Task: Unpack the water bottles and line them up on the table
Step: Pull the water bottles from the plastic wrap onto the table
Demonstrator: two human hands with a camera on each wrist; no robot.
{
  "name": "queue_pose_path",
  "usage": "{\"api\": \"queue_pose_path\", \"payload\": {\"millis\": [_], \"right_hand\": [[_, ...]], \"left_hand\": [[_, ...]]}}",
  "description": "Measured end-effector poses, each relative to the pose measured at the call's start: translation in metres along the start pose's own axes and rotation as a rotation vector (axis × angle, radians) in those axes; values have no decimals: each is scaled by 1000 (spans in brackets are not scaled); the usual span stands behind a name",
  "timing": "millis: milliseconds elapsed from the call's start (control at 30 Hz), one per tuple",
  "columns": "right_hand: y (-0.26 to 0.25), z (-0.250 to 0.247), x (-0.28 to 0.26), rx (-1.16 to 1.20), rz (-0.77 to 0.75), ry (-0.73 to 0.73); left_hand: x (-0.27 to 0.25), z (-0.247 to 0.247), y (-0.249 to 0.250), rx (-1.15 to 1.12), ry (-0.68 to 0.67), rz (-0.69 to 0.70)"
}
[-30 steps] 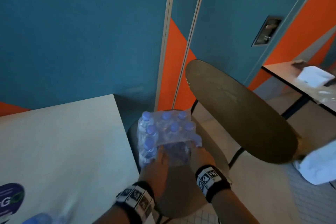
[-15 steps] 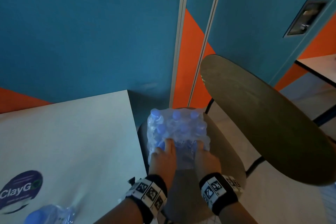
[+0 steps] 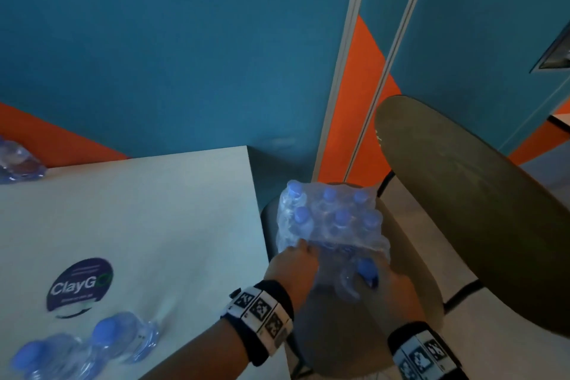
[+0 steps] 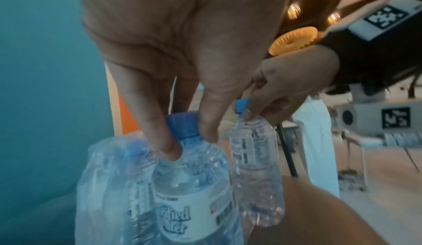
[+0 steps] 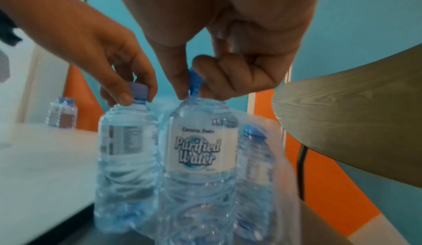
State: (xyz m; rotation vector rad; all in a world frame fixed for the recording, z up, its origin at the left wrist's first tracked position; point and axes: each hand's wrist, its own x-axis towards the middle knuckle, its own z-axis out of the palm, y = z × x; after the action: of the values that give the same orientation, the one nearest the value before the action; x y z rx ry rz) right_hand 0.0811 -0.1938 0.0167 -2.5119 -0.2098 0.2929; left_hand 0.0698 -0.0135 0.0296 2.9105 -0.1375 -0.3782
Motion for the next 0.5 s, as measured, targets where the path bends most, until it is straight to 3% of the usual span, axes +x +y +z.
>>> {"api": "queue_pose_path", "payload": {"millis": [233,367,500], "right_hand": [[-66,39,-46,57,-315,-63],[-111,96,-67,85,-453,-194],[-160,158,-90,55,-556,-422]], "left_hand": [[-136,12,-55,-303,136,-132],[-221,51,-106,-304,204,-334],[-288,67,-154,-347,295,-498]]}}
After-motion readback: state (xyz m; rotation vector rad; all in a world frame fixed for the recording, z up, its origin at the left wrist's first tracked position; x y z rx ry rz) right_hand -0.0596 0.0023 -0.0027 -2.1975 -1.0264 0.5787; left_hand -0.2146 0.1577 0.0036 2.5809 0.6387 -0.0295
